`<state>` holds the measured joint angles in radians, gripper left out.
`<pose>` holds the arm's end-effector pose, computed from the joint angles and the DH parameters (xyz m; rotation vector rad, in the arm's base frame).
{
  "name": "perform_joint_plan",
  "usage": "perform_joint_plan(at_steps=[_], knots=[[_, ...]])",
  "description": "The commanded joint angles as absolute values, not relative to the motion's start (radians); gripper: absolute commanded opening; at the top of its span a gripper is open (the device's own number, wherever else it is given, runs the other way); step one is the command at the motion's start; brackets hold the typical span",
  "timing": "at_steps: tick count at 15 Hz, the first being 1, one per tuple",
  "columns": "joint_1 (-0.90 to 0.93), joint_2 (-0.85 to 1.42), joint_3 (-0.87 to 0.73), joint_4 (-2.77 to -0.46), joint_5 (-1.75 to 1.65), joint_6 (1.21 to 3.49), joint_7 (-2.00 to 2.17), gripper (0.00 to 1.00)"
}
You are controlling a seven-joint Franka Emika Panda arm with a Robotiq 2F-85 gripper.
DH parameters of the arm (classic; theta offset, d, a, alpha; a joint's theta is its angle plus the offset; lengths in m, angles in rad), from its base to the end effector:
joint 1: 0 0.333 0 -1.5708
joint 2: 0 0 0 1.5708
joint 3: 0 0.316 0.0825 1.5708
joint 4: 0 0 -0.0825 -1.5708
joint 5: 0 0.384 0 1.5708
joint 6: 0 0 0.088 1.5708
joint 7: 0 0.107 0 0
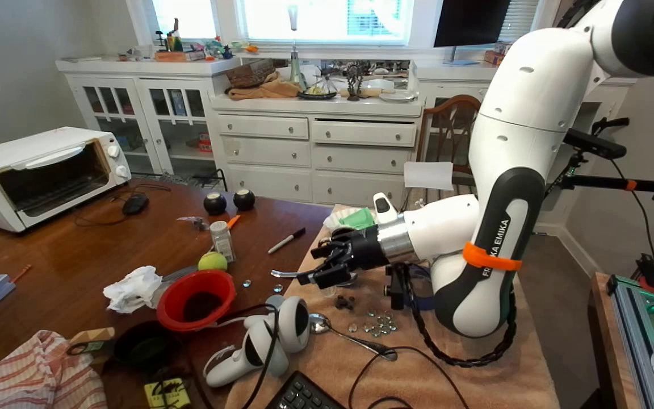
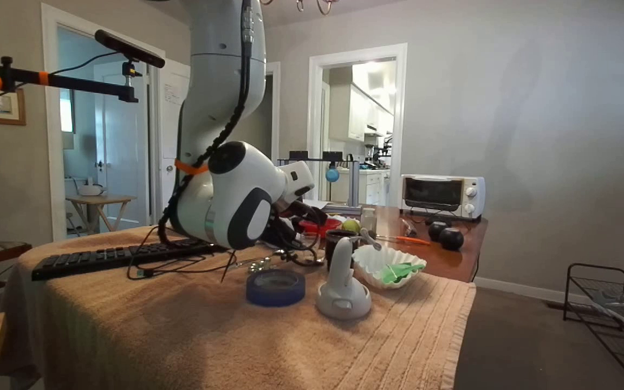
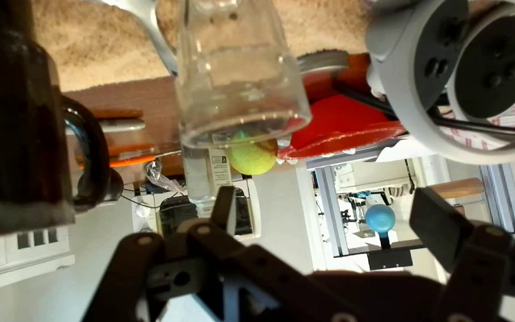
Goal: Place the glass cup upright.
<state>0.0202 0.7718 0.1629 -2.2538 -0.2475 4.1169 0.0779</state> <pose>0.5261 0.1262 0.1668 -2.4055 -0.3092 -1.4606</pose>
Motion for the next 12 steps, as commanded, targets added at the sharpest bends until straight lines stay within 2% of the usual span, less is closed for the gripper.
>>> perform_joint_plan(at_steps=[1, 5, 8, 12], knots=[[0.031, 0.720, 0.163, -2.291, -0.236, 4.115, 0.087, 1.00], [0.052, 0.619, 0.151, -2.359, -0.163, 4.058, 0.074, 1.00], [0.042, 0.433, 0.143, -2.492, -0.147, 3.975, 0.076, 1.00], [0.008, 0.210, 0.137, -2.610, -0.203, 3.727, 0.097, 1.00]])
